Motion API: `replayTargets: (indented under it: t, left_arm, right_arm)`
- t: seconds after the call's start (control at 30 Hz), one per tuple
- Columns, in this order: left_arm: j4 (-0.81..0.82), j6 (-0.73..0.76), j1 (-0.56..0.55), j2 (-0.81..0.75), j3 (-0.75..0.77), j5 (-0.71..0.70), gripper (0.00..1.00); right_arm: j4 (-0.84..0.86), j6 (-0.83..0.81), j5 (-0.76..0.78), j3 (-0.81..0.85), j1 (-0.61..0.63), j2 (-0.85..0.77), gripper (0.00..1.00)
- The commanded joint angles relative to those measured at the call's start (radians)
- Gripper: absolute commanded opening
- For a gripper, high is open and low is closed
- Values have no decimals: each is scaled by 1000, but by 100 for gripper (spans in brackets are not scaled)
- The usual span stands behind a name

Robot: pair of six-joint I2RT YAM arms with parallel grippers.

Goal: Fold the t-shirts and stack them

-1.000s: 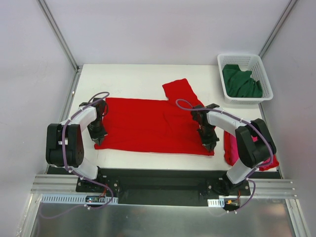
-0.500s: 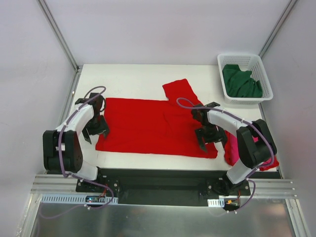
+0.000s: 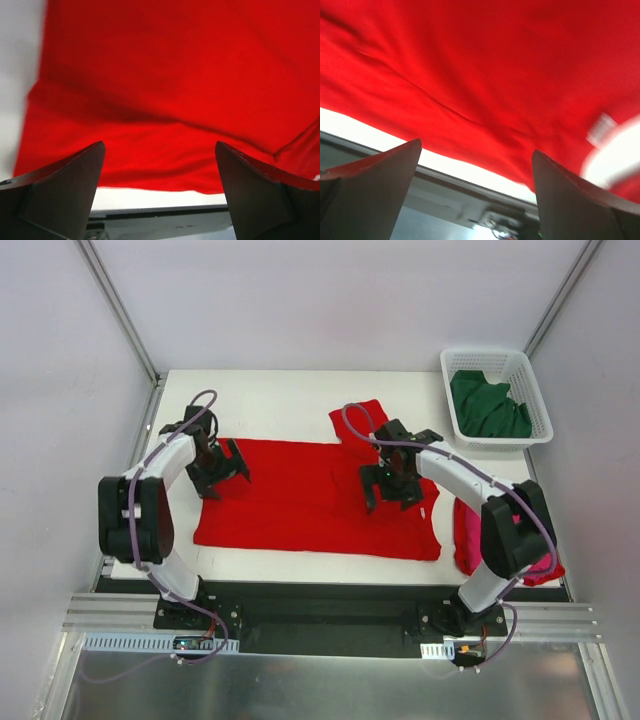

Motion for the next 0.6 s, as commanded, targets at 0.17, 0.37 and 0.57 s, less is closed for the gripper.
replayTargets:
  t: [0.17, 0.37, 0.57]
  left_arm:
    - [150, 46, -93, 190, 85, 107, 99]
    - [67, 66, -143, 198, 85, -92, 99]
    - [-34, 96, -178, 187, 70, -269, 99]
  right_arm:
    - [136, -15, -164, 149, 103, 172, 96]
    - [105, 4, -139, 103, 106, 212, 96]
    - [76, 0, -103, 56, 116, 217, 96]
